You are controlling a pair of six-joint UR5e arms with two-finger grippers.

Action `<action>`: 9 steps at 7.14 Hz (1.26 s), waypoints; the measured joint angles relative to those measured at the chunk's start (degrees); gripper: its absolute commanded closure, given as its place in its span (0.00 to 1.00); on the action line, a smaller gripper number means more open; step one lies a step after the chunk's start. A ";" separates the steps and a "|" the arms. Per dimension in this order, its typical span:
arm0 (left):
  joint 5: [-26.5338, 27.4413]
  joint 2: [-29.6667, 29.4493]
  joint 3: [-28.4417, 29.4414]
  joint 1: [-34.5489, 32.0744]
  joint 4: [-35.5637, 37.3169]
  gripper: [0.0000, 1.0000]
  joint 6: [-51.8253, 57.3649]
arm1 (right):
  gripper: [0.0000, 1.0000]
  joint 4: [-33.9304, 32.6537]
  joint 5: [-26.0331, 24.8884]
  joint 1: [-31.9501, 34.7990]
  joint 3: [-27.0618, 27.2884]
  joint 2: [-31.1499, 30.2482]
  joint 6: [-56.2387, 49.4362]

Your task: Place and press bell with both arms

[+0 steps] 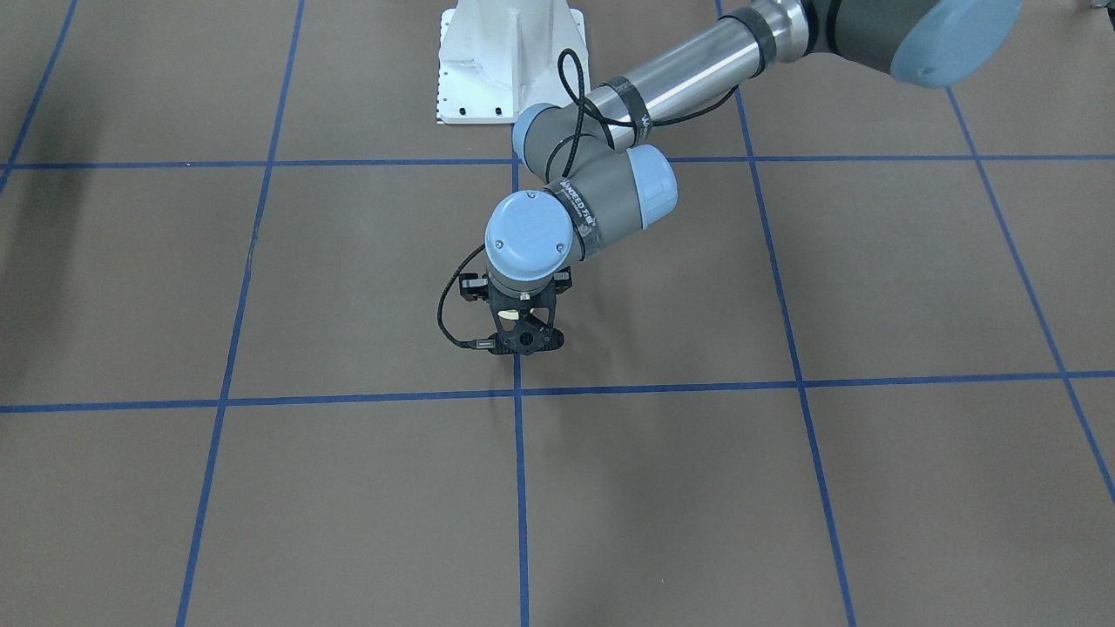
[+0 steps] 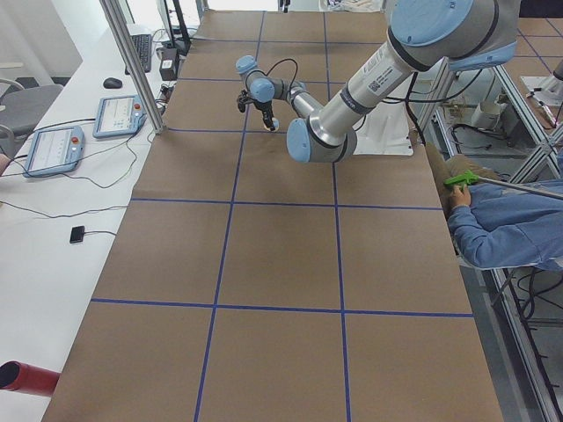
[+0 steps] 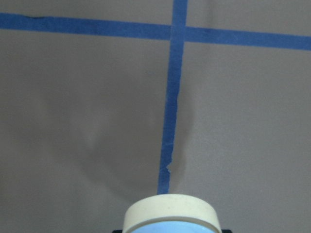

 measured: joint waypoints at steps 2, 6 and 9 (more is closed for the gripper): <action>0.06 -0.08 0.76 0.04 -0.09 0.13 -0.15 | 0.00 0.00 -0.01 -0.37 -0.05 0.21 0.29; 0.05 -0.24 1.09 -0.22 -0.84 0.01 -0.21 | 0.00 -0.08 -0.06 -3.09 0.27 4.00 6.25; -1.11 2.11 -5.90 -4.45 -0.36 0.01 -0.12 | 0.00 -0.08 -3.28 -13.85 0.38 14.08 24.95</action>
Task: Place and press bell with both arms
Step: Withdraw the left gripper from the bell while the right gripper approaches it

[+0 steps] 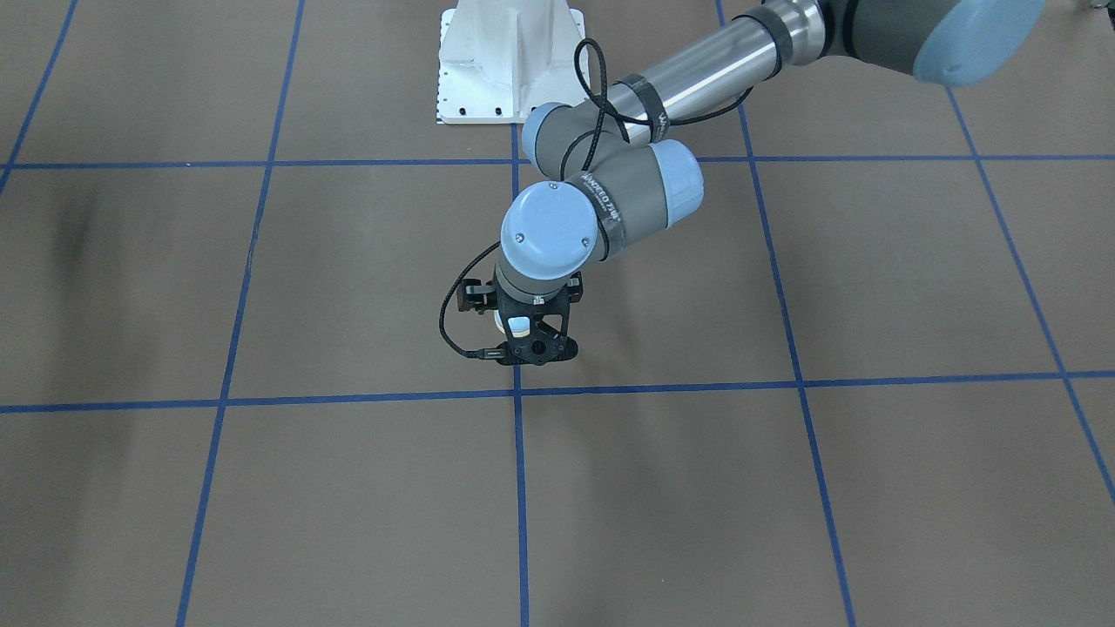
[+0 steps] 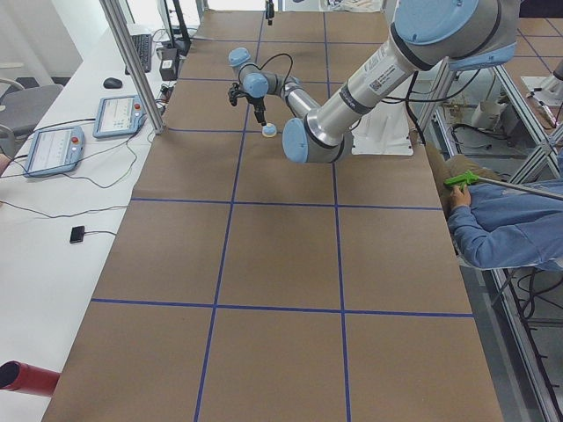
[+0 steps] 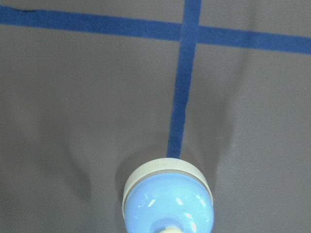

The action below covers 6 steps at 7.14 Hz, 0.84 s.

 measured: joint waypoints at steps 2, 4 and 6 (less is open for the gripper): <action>-3.74 9.24 -9.80 -4.72 0.00 0.01 1.19 | 0.00 0.01 -5.76 -11.67 -0.35 10.11 18.82; -4.92 21.61 -20.00 -7.87 -0.12 0.01 8.00 | 0.27 0.02 -17.50 -26.33 -1.35 20.30 39.58; -5.12 31.80 -26.95 -11.04 -0.08 0.01 16.08 | 0.98 -0.11 -26.91 -36.35 -4.73 29.30 54.39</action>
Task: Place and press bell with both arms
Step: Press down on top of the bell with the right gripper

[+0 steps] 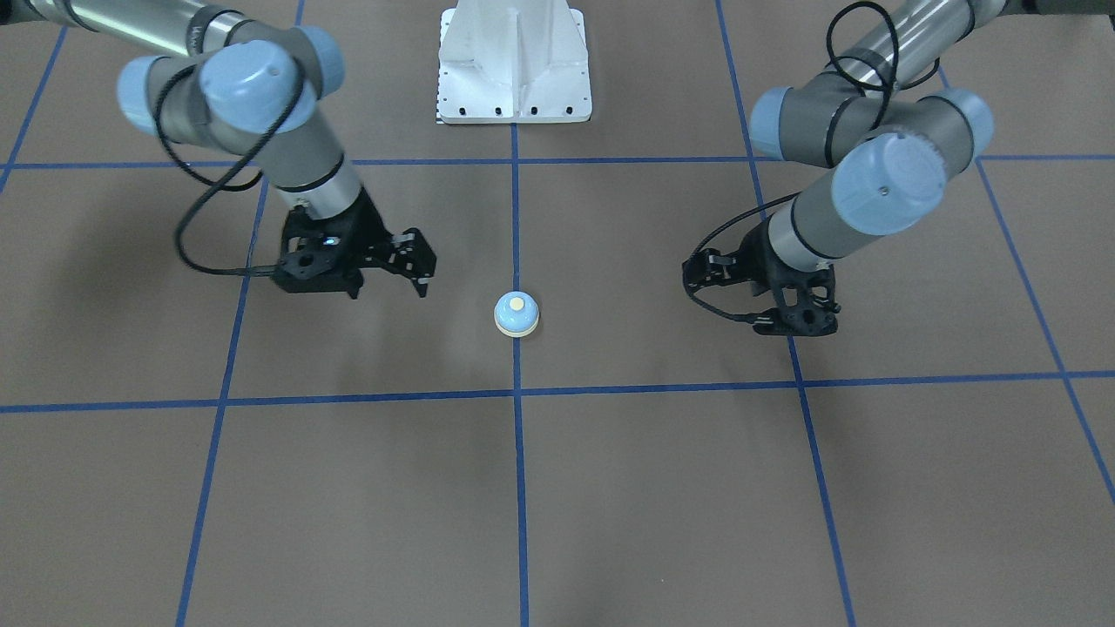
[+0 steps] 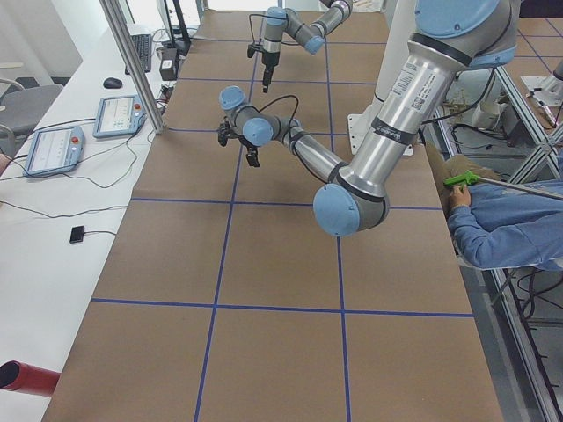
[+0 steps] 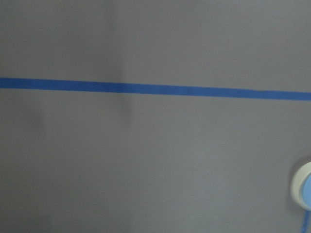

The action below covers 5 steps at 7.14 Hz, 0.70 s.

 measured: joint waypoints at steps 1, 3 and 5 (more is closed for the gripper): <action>0.00 1.88 -1.31 -0.64 0.09 0.01 1.36 | 1.00 -0.06 -1.46 -2.13 -3.37 3.91 2.77; 0.07 3.36 -2.62 -0.97 0.24 0.01 1.96 | 1.00 -0.16 -2.16 -3.70 -10.66 10.41 3.83; 0.17 4.09 -3.57 -0.89 0.27 0.01 1.81 | 1.00 -0.38 -2.22 -4.39 -15.33 14.22 3.20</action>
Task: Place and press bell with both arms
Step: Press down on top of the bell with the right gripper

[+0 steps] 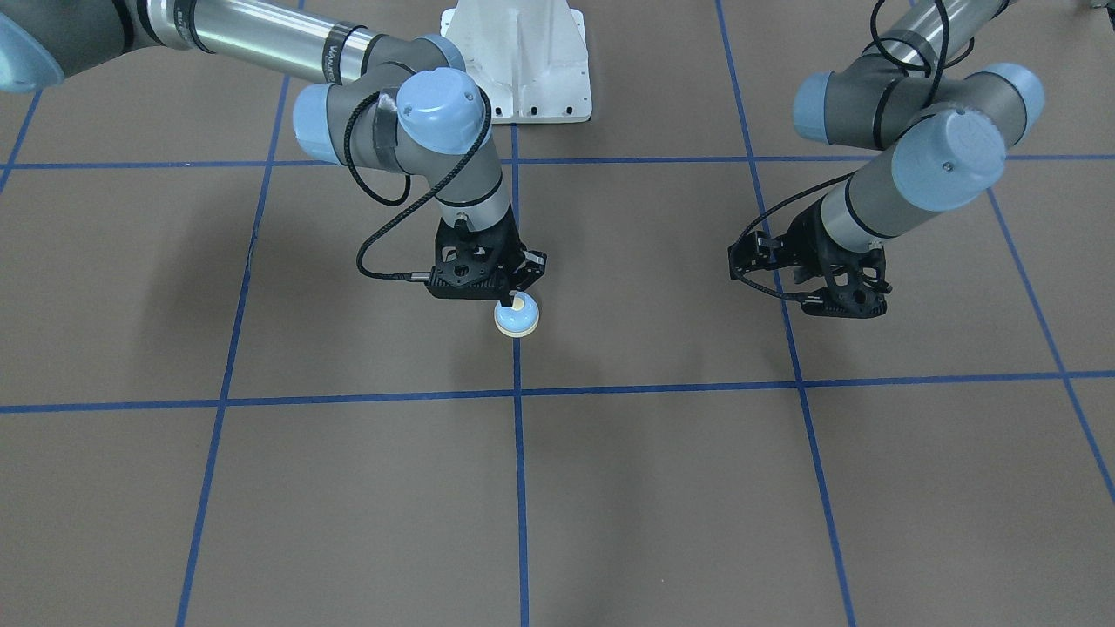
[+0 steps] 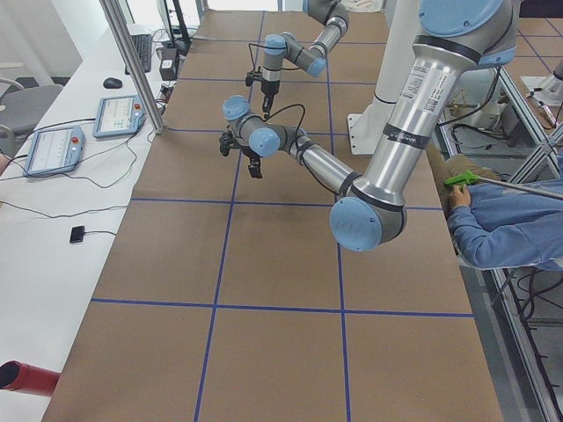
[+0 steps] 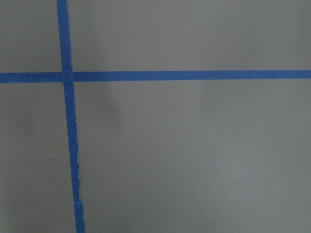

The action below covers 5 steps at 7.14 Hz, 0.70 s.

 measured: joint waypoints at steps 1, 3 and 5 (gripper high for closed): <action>0.08 0.09 -0.20 0.07 0.00 0.01 -0.18 | 1.00 -0.15 0.05 -0.24 -2.34 1.66 -0.51; 0.14 0.13 -0.31 0.13 0.00 0.01 -0.42 | 1.00 -0.28 0.22 -0.63 -3.81 2.38 -0.95; 0.15 0.17 -0.31 0.18 0.00 0.01 -0.52 | 1.00 -0.35 0.33 -0.94 -4.08 2.29 -1.13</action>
